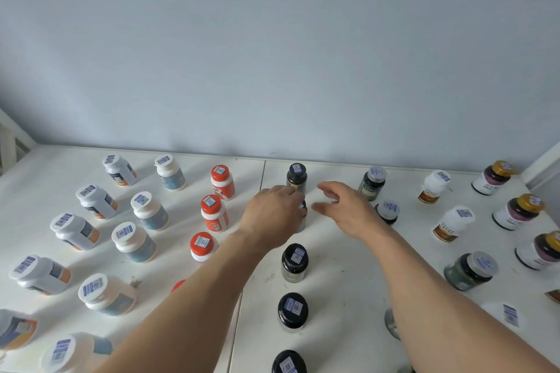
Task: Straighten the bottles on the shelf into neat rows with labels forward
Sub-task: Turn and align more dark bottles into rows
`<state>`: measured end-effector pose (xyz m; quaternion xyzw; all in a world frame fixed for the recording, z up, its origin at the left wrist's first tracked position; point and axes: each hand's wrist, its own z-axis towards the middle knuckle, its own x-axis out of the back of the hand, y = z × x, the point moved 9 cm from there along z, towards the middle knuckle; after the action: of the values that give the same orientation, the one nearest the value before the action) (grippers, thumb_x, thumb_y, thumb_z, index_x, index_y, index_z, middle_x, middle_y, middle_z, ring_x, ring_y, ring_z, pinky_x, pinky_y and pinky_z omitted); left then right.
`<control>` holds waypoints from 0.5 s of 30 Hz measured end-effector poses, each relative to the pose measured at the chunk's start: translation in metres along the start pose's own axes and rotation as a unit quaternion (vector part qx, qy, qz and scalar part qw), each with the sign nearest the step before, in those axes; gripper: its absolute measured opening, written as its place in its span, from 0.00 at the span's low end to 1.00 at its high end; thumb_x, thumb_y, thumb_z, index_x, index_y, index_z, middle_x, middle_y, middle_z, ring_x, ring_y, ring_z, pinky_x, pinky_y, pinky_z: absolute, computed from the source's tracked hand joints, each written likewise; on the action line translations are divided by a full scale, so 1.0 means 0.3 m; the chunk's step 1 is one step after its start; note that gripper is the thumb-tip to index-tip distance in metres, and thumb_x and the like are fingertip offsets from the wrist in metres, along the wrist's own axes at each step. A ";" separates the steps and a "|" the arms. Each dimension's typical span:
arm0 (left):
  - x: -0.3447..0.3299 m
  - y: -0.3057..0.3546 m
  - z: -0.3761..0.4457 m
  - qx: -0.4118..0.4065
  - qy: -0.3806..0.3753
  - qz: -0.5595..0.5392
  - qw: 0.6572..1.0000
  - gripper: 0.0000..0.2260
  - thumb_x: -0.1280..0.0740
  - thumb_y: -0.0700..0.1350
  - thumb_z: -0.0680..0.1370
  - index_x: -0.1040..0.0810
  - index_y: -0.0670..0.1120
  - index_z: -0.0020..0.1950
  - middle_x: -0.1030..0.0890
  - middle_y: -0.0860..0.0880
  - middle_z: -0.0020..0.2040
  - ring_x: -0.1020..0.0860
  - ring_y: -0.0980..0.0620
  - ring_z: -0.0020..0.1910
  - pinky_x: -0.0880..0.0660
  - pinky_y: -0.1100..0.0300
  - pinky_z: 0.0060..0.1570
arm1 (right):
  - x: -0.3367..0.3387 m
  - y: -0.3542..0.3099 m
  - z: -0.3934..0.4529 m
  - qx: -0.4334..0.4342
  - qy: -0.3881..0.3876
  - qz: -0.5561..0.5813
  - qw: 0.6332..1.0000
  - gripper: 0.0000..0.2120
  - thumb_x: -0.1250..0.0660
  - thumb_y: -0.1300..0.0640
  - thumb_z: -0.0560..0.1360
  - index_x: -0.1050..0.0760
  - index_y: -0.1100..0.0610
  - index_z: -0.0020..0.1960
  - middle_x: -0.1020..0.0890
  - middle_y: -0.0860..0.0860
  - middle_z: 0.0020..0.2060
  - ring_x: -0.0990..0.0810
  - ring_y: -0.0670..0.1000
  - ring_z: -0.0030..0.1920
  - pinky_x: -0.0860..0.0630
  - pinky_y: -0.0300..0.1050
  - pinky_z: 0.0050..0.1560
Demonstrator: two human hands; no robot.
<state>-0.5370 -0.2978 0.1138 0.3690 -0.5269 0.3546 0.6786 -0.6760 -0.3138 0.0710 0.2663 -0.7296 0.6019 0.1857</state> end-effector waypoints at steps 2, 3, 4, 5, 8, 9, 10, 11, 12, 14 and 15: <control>-0.002 0.066 0.025 -0.017 -0.010 -0.009 1.000 0.13 0.40 0.52 0.80 0.23 0.47 0.59 0.21 0.51 0.56 0.24 0.48 0.57 0.30 0.55 0.52 | 0.090 0.006 -0.012 0.006 0.031 -0.019 0.999 0.23 0.29 0.47 0.74 0.28 0.47 0.68 0.25 0.46 0.65 0.27 0.47 0.66 0.30 0.44 0.63; -0.005 0.097 0.040 -0.022 -0.015 -0.011 1.000 0.14 0.40 0.52 0.80 0.24 0.47 0.60 0.22 0.51 0.57 0.25 0.48 0.58 0.29 0.55 0.53 | 0.136 0.019 -0.020 0.002 0.049 -0.030 0.998 0.22 0.30 0.46 0.75 0.28 0.47 0.67 0.25 0.46 0.65 0.27 0.47 0.65 0.31 0.43 0.62; -0.011 0.127 0.054 -0.024 -0.021 -0.014 0.999 0.14 0.40 0.52 0.80 0.24 0.47 0.61 0.22 0.51 0.57 0.25 0.49 0.59 0.29 0.55 0.53 | 0.184 0.030 -0.029 0.000 0.069 -0.045 0.997 0.21 0.31 0.46 0.75 0.27 0.47 0.67 0.25 0.46 0.64 0.26 0.48 0.64 0.32 0.42 0.59; -0.018 0.156 0.070 -0.022 -0.029 -0.018 0.999 0.15 0.40 0.52 0.80 0.25 0.46 0.61 0.22 0.51 0.58 0.26 0.49 0.60 0.28 0.54 0.53 | 0.229 0.047 -0.037 -0.003 0.088 -0.062 0.994 0.20 0.31 0.46 0.75 0.26 0.48 0.66 0.24 0.47 0.64 0.26 0.49 0.63 0.33 0.41 0.56; -0.062 0.241 0.114 0.006 -0.063 -0.043 0.997 0.16 0.39 0.53 0.80 0.26 0.46 0.63 0.24 0.50 0.60 0.27 0.48 0.62 0.29 0.55 0.53 | 0.319 0.127 -0.052 -0.019 0.098 -0.100 0.990 0.22 0.30 0.47 0.73 0.26 0.53 0.64 0.24 0.52 0.61 0.24 0.53 0.58 0.32 0.42 0.50; -0.084 0.269 0.126 0.018 -0.077 -0.053 0.995 0.16 0.38 0.53 0.79 0.27 0.45 0.63 0.24 0.49 0.62 0.28 0.48 0.63 0.29 0.54 0.54 | 0.329 0.166 -0.057 -0.034 0.081 -0.102 0.991 0.24 0.29 0.47 0.73 0.27 0.53 0.66 0.25 0.52 0.61 0.24 0.53 0.57 0.32 0.43 0.50; -0.112 0.294 0.137 0.033 -0.095 -0.064 0.993 0.17 0.38 0.53 0.79 0.27 0.45 0.65 0.25 0.49 0.63 0.28 0.47 0.64 0.28 0.53 0.56 | 0.327 0.210 -0.058 -0.046 0.055 -0.104 0.992 0.27 0.28 0.46 0.72 0.29 0.52 0.68 0.26 0.52 0.62 0.25 0.52 0.56 0.33 0.42 0.49; -0.143 0.315 0.146 0.050 -0.115 -0.074 0.989 0.18 0.38 0.53 0.79 0.28 0.45 0.66 0.26 0.49 0.65 0.29 0.47 0.65 0.28 0.52 0.58 | 0.319 0.250 -0.057 -0.056 0.029 -0.108 0.992 0.29 0.28 0.45 0.71 0.31 0.52 0.69 0.26 0.52 0.62 0.25 0.51 0.55 0.33 0.42 0.49; -0.175 0.332 0.152 0.067 -0.133 -0.082 0.986 0.19 0.37 0.53 0.79 0.29 0.45 0.67 0.27 0.49 0.66 0.30 0.47 0.66 0.29 0.52 0.59 | 0.312 0.282 -0.057 -0.061 0.009 -0.111 0.992 0.30 0.27 0.45 0.71 0.31 0.51 0.70 0.26 0.51 0.62 0.25 0.51 0.55 0.33 0.42 0.49; -0.232 0.354 0.159 0.098 -0.158 -0.100 0.977 0.21 0.37 0.54 0.79 0.32 0.46 0.69 0.28 0.49 0.68 0.31 0.47 0.67 0.29 0.51 0.59 | 0.298 0.329 -0.051 -0.062 -0.007 -0.101 0.993 0.27 0.27 0.47 0.71 0.30 0.50 0.68 0.23 0.50 0.59 0.24 0.51 0.55 0.32 0.42 0.48; -0.258 0.361 0.159 0.113 -0.166 -0.115 0.973 0.22 0.36 0.54 0.79 0.33 0.47 0.71 0.29 0.49 0.69 0.31 0.47 0.67 0.29 0.52 0.60 | 0.294 0.343 -0.049 -0.062 -0.007 -0.085 0.994 0.24 0.27 0.48 0.71 0.29 0.49 0.65 0.21 0.49 0.56 0.23 0.51 0.53 0.32 0.42 0.46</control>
<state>-0.6679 -0.2951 0.0602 0.5556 -0.5428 0.2652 0.5714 -0.8095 -0.3002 0.0460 0.3199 -0.7415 0.5353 0.2474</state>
